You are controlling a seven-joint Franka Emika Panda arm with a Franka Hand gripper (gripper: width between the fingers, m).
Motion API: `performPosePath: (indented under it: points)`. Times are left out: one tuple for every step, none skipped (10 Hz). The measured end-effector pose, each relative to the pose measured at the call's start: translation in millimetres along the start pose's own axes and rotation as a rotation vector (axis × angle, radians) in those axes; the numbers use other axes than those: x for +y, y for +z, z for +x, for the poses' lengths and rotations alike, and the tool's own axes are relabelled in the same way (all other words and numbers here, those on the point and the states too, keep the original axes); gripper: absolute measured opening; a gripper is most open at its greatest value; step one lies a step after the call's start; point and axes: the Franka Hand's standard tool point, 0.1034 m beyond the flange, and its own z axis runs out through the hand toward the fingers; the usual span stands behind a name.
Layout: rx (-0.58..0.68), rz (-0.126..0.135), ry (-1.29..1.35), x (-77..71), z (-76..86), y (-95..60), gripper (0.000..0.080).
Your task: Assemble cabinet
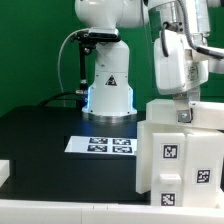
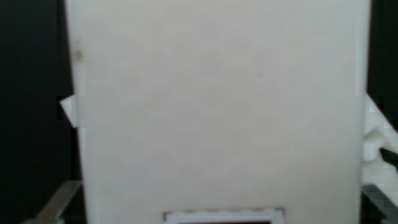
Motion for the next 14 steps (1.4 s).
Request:
performPosePath:
  points:
    - [0.000, 0.000, 0.022, 0.0, 0.0, 0.0, 0.0538]
    - [0.000, 0.000, 0.016, 0.0, 0.0, 0.0, 0.0538]
    - [0.001, -0.003, 0.000, 0.6, 0.2, 0.3, 0.0538]
    - [-0.001, -0.032, -0.124, 3.9, 0.7, -2.2, 0.0641]
    - [-0.013, -0.054, -0.199, 4.5, 0.0, -9.8, 0.0762]
    - [-0.022, -0.068, -0.314, 4.9, -2.0, -16.4, 0.0762]
    - [-0.032, -0.093, -0.481, 7.6, -5.5, -19.5, 0.0793]
    - [-0.024, -0.128, -0.581, 11.1, -9.8, -21.5, 0.0798]
    - [-0.029, -0.122, -0.653, 9.1, -10.7, -21.4, 0.0798]
    - [-0.035, -0.122, -0.746, 9.1, -10.0, -21.1, 0.0796]
    - [-0.017, -0.153, -0.874, 11.7, -8.9, -22.9, 0.0796]
    - [0.019, -0.191, -1.024, 11.8, -11.3, -29.1, 0.0796]
    - [0.049, -0.194, -1.204, 10.4, -16.1, -34.9, 0.0796]
    - [0.060, -0.210, -1.380, 10.6, -18.0, -38.5, 0.0796]
